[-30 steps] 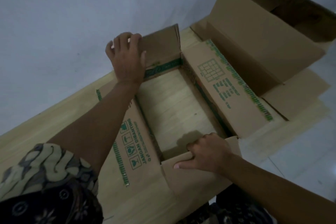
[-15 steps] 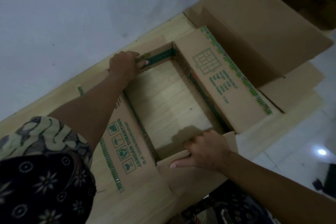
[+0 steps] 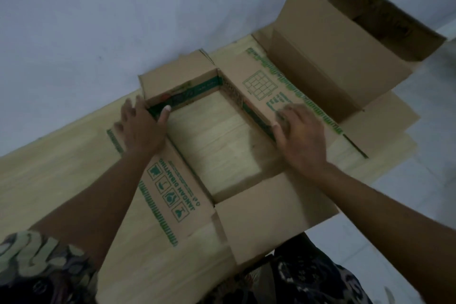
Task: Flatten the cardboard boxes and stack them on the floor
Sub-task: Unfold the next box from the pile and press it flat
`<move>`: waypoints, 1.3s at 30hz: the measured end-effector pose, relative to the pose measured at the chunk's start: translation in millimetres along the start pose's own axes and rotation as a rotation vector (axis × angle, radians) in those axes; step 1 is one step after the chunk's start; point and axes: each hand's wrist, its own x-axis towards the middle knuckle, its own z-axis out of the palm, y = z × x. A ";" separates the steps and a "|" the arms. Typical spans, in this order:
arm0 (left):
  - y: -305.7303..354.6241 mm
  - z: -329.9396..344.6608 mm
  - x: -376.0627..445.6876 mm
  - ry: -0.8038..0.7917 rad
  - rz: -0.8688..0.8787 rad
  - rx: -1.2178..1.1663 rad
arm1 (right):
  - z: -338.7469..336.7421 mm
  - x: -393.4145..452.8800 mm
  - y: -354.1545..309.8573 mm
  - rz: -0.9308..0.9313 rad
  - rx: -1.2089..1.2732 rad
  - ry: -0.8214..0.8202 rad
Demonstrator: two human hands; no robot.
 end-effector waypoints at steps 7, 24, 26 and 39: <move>-15.1 -9.2 -52.5 0.003 -0.579 -0.369 | -19.8 34.3 12.4 0.345 -0.049 -0.335; 71.4 -72.6 -146.4 -0.339 -0.230 -0.848 | -53.0 67.9 -47.2 0.260 0.684 -0.565; 91.2 -65.2 -162.2 -0.350 -0.186 -0.839 | -51.4 60.9 -62.0 0.250 0.691 -0.616; 117.1 -32.5 -202.6 -0.499 -0.348 -1.139 | -45.2 43.5 -78.0 0.370 0.771 -0.731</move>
